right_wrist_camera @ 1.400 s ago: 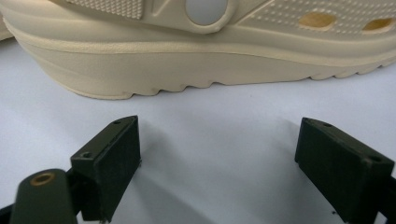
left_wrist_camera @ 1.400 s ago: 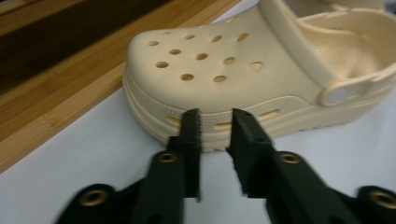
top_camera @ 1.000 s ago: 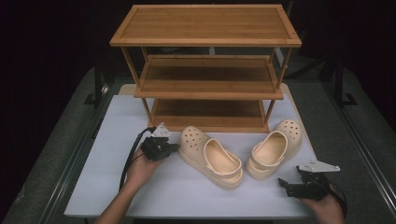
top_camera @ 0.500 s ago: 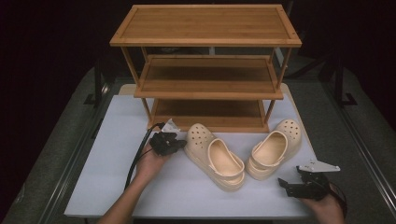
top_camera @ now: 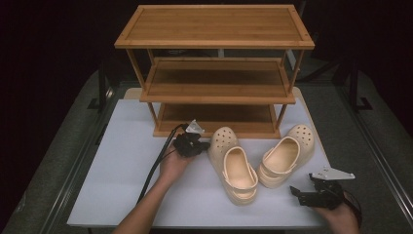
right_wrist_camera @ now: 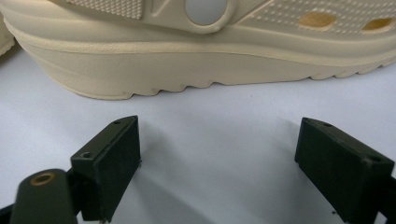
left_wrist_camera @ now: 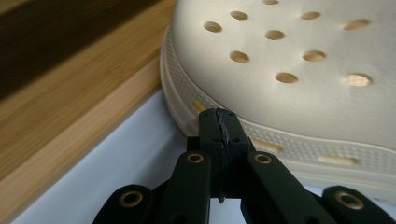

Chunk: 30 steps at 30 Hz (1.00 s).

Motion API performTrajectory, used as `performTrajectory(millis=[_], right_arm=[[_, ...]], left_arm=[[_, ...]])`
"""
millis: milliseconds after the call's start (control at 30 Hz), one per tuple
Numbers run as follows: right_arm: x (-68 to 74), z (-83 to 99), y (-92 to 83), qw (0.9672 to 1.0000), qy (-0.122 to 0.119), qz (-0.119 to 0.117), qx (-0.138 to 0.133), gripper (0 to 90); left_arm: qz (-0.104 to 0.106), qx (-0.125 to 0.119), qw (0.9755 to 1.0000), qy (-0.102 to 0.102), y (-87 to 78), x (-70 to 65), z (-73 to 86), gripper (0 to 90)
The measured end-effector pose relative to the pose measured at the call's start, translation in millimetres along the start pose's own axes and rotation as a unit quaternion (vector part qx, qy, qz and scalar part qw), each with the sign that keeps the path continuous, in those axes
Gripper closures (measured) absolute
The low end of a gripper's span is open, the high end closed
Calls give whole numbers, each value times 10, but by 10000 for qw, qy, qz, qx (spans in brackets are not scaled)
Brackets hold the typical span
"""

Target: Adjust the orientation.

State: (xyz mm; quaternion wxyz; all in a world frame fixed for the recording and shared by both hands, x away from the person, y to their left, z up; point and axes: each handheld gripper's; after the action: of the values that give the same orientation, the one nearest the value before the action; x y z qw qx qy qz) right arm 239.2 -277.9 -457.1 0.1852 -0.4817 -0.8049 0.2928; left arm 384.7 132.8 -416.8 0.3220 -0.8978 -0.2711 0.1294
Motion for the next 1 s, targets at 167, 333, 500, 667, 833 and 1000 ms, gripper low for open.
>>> performTrajectory(millis=[167, 333, 500, 667, 833, 1000], right_arm=[[-2, 0, 1, 10000, 5, -6, -3, 136], [-3, 0, 2, 10000, 7, -7, -3, 136], [-2, 0, 1, 10000, 9, -12, -3, 137], [-2, 1, 1, 10000, 13, -15, -9, 137], [-2, 1, 1, 10000, 24, -17, -7, 137], [-2, 2, 0, 10000, 24, -17, -9, 137]], left_arm=[[134, -58, 9999, -13, -148, -35, -41, 779], [361, -277, 9990, 54, -372, -155, -105, 627], [644, -506, 9966, 80, -479, -287, -167, 529], [886, -602, 9940, 214, -434, -515, -257, 443], [793, -480, 9951, 355, -254, -638, -290, 422], [582, -343, 9964, 503, -120, -687, -290, 418]])
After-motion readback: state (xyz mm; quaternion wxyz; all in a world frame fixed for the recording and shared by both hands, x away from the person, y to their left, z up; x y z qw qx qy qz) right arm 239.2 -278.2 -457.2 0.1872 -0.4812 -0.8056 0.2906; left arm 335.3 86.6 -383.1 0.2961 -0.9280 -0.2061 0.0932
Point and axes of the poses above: each handheld gripper's, and its own axes: y roughly forward along the jaws, z roughly out of its underside, x roughly to its left, and after that the axes turned 4 degrees about -x, right-handed
